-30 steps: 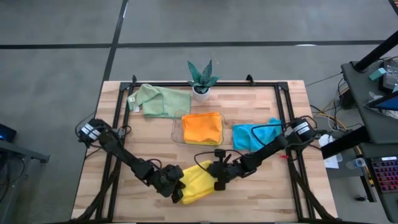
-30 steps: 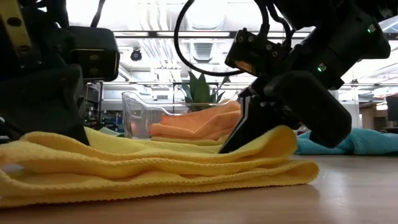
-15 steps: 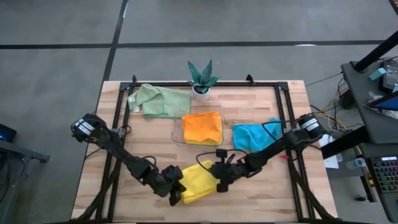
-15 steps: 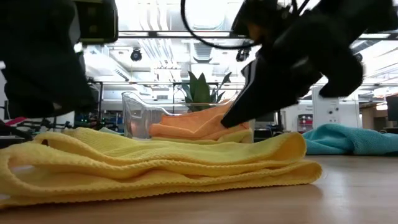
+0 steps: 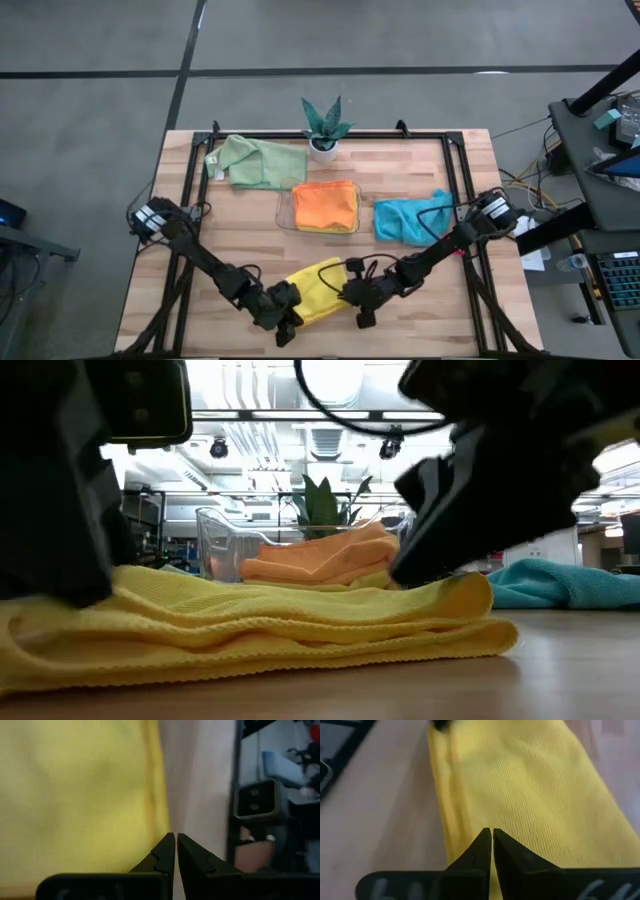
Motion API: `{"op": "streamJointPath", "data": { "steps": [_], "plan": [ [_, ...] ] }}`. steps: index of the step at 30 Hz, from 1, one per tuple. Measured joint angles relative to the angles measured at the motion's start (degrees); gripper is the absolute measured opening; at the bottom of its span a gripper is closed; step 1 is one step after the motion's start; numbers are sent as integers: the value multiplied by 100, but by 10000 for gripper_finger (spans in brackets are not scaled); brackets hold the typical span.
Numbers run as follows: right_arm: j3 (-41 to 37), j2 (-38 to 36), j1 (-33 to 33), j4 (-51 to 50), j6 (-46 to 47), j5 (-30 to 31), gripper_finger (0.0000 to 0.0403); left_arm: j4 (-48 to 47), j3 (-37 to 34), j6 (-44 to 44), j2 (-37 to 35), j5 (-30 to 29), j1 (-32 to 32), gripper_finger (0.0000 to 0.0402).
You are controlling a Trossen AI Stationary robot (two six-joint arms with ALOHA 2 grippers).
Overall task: Fold microfiber towels
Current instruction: Fold the yellow microfiber towel
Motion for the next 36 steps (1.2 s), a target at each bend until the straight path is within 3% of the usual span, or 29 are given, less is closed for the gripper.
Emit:
{"op": "streamJointPath", "data": {
  "steps": [6,19,24,29,32,36],
  "plan": [
    [-2,93,1,-695,181,11,12,-72,34,-218,188,423,-55,5],
    [11,-237,6,-934,-54,11,12,-407,143,-210,-100,231,-82,5],
    [13,-450,61,-841,-477,30,12,-164,363,855,-230,-701,-93,5],
    [-52,-520,66,-179,-1108,108,12,617,381,2592,-251,-1516,-67,5],
    [-198,-521,63,469,-1532,116,12,996,362,3419,-251,-1612,-4,5],
    [-384,-550,63,1106,-1956,113,12,1123,348,3733,-251,-1629,82,5]
  ]
}}
